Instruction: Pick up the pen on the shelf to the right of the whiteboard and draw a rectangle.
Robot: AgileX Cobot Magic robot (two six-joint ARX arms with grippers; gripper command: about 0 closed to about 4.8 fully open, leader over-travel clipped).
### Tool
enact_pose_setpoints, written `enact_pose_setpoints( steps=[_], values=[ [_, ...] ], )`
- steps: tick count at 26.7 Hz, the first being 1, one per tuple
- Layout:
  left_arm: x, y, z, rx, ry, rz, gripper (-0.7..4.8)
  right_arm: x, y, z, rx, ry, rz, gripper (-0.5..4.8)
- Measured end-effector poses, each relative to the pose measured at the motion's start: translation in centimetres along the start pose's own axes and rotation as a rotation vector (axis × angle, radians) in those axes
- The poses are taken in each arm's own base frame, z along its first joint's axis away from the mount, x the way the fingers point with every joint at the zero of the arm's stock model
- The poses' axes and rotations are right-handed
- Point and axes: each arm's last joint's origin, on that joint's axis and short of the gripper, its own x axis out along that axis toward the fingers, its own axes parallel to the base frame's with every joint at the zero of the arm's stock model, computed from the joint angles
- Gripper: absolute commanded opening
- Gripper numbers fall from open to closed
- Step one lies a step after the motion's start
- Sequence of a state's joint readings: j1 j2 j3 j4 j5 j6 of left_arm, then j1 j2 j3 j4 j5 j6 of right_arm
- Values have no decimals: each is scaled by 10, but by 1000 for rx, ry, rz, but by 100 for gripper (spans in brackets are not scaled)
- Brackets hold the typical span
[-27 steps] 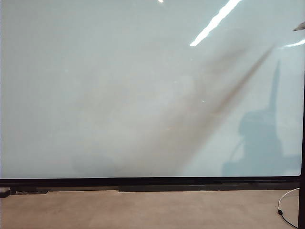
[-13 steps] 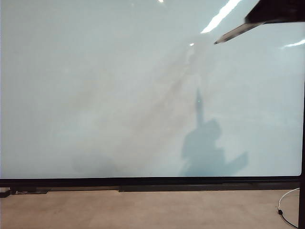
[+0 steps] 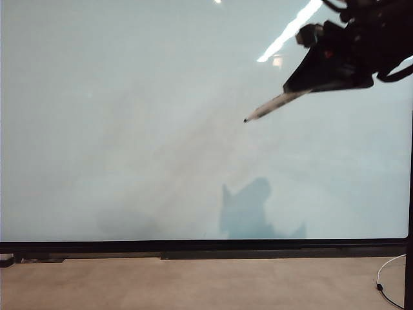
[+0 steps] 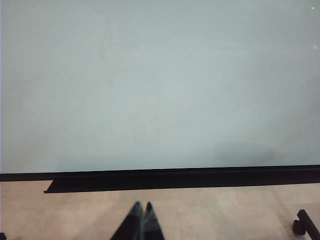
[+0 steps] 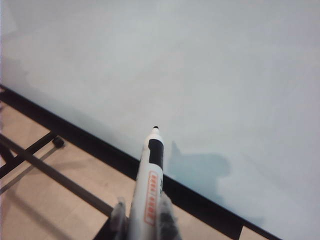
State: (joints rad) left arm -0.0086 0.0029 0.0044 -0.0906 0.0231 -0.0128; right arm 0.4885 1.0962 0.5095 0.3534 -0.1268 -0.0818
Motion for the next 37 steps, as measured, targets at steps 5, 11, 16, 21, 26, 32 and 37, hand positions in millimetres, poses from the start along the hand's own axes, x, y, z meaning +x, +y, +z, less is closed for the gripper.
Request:
enact_pose_setpoints(
  steps=[5,11,16,21,26,32,37],
  values=[
    [0,0,0,0,0,0,-4,8,2,-1,3,23,3,-5],
    [0,0,0,0,0,0,-4,22,2,16,-98,100,17,-5],
    [0,0,0,0,0,0,-4,30,3,23,-174,176,39,-5],
    [0,0,0,0,-1,0,-4,34,3,22,-248,247,41,-5],
    [0,0,0,0,0,0,-4,39,1,29,-325,272,22,-5],
    [0,0,0,0,-1,0,-4,45,0,32,-377,275,11,-5],
    [0,0,0,0,0,0,-4,52,0,29,-408,294,21,-5]
  ],
)
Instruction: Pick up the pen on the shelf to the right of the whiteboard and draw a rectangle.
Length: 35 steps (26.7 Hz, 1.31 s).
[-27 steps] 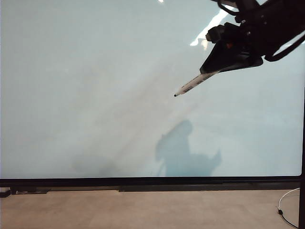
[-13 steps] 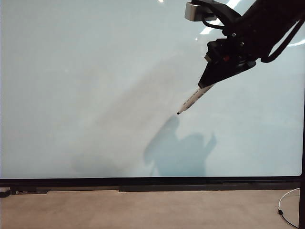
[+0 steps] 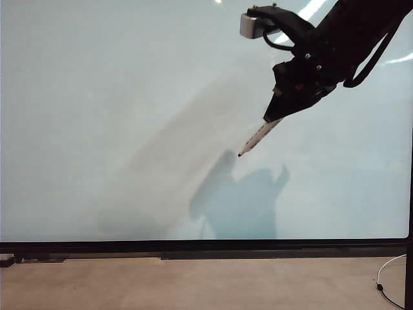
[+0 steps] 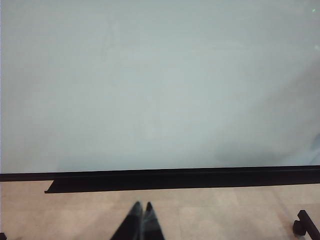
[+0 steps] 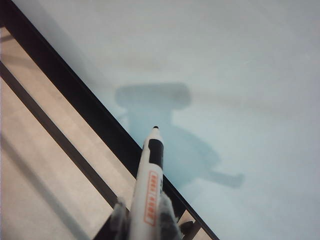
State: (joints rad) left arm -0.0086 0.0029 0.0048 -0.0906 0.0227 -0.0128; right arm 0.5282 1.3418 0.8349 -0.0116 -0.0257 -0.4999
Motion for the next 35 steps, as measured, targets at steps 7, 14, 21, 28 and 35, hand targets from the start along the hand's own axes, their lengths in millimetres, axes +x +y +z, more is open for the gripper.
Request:
enact_pose_setpoints(
  steps=[7,14,21,28,35],
  values=[
    [0,0,0,0,0,0,-4,10,-1,-2,-40,-9,-16,-5],
    [0,0,0,0,0,0,-4,15,-10,5,-36,-34,-47,-5],
    [0,0,0,0,0,0,-4,27,-13,8,-53,-24,-37,-5],
    [0,0,0,0,0,0,-4,36,-15,11,-66,-14,-34,-5],
    [0,0,0,0,0,0,-4,36,-19,10,-60,-26,-54,-5]
  ],
)
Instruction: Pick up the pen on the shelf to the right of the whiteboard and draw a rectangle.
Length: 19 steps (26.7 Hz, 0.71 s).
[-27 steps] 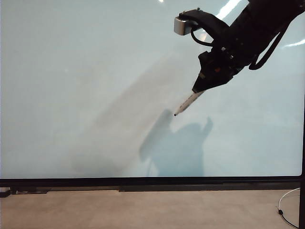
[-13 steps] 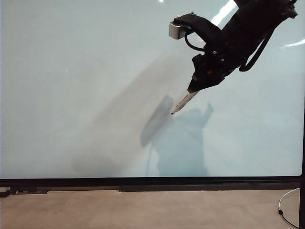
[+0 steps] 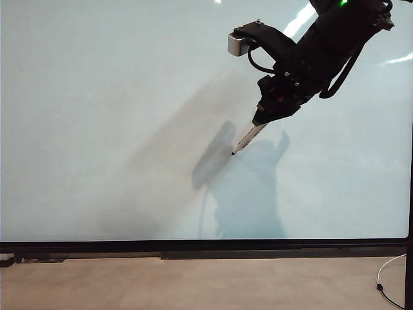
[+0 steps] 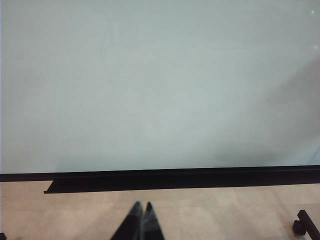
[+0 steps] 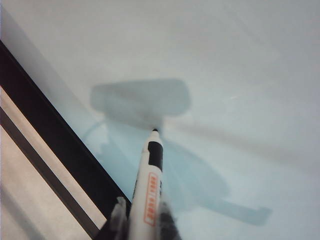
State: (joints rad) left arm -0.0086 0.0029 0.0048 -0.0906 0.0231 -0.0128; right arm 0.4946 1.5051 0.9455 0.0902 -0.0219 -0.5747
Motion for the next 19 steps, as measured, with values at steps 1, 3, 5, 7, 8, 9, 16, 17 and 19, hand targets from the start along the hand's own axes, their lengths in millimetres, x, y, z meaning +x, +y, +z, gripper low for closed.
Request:
enact_pose_setpoints(
  steps=[1,3,5,7,8,9,16,17,19],
  values=[
    [0,0,0,0,0,0,-4,0,0,0,0,-1,-1,-5],
    [0,0,0,0,0,0,-4,0,0,0,0,-2,-1,-5],
    [0,0,0,0,0,0,-4,0,0,0,0,-4,-3,-5],
    [0,0,0,0,0,0,-4,0,-1,1,0,-6,-4,-5],
    [0,0,0,0,0,0,-4,0,-1,2,0,-6,-5,-5],
    [0,0,0,0,0,0,-4,0,-2,4,0,-7,-9,-5],
    [0,0,0,0,0,0,-4,-2,-6,11,-1,-11,-10,-5],
    [0,0,0,0,0,0,-4,-2,-6,11,-1,-11,-10,-5],
    [0,0,0,0,0,0,-4,-2,-6,11,-1,-12,-11,-5]
  ],
)
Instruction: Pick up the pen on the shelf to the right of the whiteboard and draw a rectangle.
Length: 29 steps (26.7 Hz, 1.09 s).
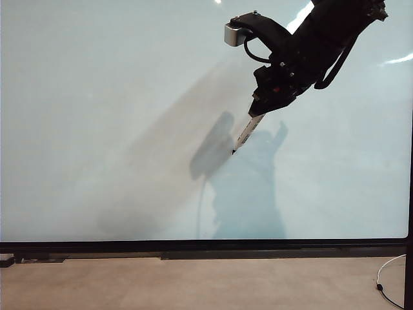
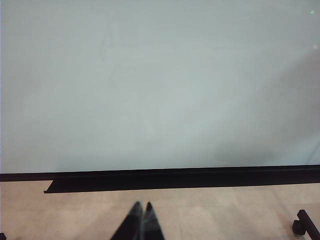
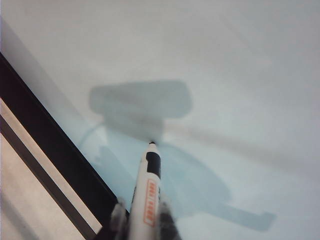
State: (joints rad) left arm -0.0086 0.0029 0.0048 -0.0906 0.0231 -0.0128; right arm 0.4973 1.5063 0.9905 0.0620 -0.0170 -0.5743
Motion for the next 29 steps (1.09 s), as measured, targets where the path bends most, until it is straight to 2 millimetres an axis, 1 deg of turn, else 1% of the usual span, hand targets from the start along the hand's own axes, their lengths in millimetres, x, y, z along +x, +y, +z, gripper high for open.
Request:
enact_pose_setpoints(
  steps=[17,22,29],
  values=[
    [0,0,0,0,0,0,-4,-1,0,2,0,-20,30,-5],
    [0,0,0,0,0,0,-4,-11,-4,8,-1,-50,11,-5],
    [0,0,0,0,0,0,-4,-16,-6,11,-2,-65,2,-5]
  ],
)
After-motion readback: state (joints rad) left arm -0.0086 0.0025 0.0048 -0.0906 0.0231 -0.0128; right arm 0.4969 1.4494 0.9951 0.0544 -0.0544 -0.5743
